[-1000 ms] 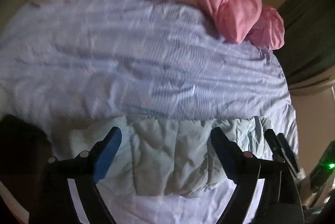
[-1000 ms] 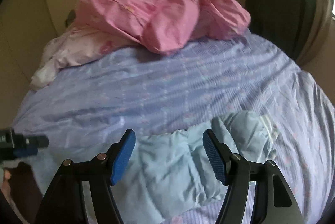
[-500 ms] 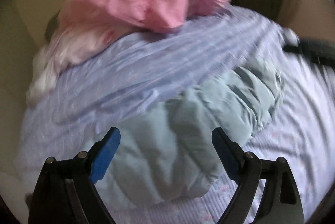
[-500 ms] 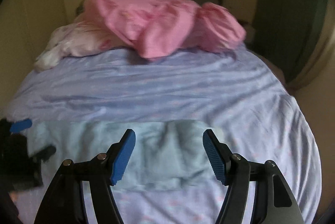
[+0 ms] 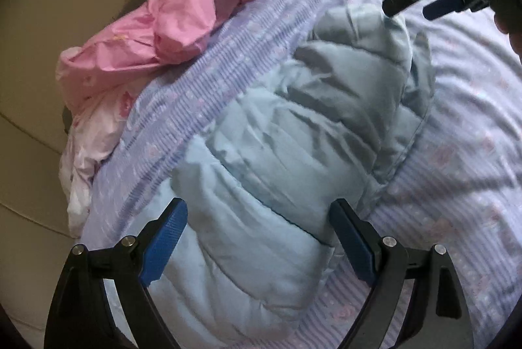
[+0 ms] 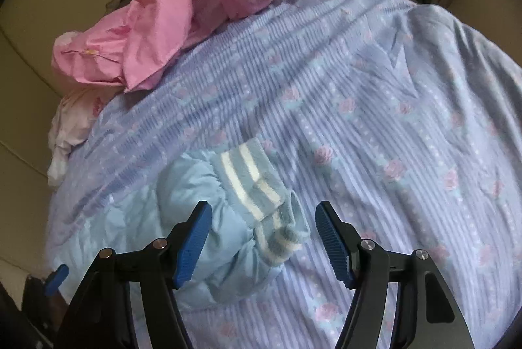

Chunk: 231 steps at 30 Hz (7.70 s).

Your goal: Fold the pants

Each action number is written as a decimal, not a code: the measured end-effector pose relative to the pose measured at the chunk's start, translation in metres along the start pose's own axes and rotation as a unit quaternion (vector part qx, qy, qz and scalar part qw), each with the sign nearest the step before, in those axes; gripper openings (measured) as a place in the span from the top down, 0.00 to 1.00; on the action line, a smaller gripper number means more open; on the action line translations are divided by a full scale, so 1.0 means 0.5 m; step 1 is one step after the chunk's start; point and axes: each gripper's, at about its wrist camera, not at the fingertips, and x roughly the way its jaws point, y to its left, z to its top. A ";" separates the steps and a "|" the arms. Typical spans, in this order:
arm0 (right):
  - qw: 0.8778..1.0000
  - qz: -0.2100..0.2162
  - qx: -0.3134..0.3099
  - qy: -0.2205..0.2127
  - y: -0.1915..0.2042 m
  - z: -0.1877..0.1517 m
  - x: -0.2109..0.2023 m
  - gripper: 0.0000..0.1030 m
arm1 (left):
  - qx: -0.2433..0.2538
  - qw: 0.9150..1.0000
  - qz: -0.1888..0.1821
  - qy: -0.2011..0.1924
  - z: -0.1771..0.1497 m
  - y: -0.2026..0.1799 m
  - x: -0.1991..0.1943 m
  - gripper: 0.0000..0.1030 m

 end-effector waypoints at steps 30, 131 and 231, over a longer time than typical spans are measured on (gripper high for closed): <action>1.000 0.006 0.008 -0.011 0.038 0.001 -0.025 0.91 | -0.058 0.986 -0.158 0.011 -0.019 0.068 0.018 0.76; 0.928 0.088 -0.362 0.003 0.486 -0.486 0.033 0.85 | -0.401 0.908 -0.118 0.001 -0.501 0.436 0.062 0.62; 0.964 -0.012 -0.094 -0.249 0.167 -0.140 -0.187 0.69 | -0.299 0.934 -0.184 -0.073 -0.205 0.196 0.010 0.98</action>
